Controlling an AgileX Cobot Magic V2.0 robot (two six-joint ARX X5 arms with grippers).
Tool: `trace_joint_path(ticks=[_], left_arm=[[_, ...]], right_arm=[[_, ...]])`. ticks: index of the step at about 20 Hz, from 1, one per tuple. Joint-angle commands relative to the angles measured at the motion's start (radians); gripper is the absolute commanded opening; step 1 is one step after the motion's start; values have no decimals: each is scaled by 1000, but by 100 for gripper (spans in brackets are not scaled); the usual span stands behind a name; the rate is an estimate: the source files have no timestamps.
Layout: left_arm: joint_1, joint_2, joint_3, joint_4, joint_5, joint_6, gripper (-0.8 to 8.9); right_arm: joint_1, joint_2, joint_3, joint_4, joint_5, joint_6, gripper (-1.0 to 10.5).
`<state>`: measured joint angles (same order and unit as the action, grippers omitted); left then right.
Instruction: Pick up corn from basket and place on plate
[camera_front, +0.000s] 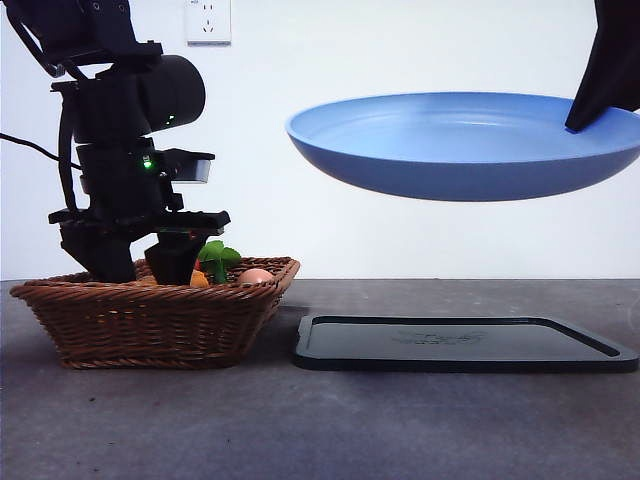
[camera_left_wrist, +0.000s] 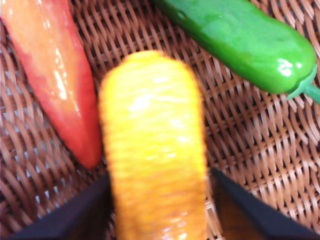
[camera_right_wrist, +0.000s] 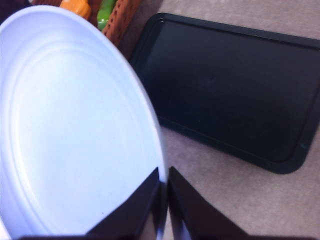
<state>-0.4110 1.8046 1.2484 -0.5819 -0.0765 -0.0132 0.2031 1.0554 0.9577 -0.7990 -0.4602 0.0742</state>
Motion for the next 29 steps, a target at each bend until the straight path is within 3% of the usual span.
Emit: trace_joint_path(ticks=[1,12,18,22,29], left_arm=[[-6,14,21,-3,-3,-23,211],[-13,-95,95,-58,17,-84,189],[-64,-269,103,-58,173,-138,189],[-163,-298,103,-49,264,-165,189],[-381,-183,102,45,241,-158,189]], right_arm=[[-6,8,21,13,-7,-12,1],[-11,24,21,10,-6,1,1],[-8,174,20,78,-18,34,1],[-8,288,20,156,-69,64,1],[-2,356,21,216,-119,94,1]])
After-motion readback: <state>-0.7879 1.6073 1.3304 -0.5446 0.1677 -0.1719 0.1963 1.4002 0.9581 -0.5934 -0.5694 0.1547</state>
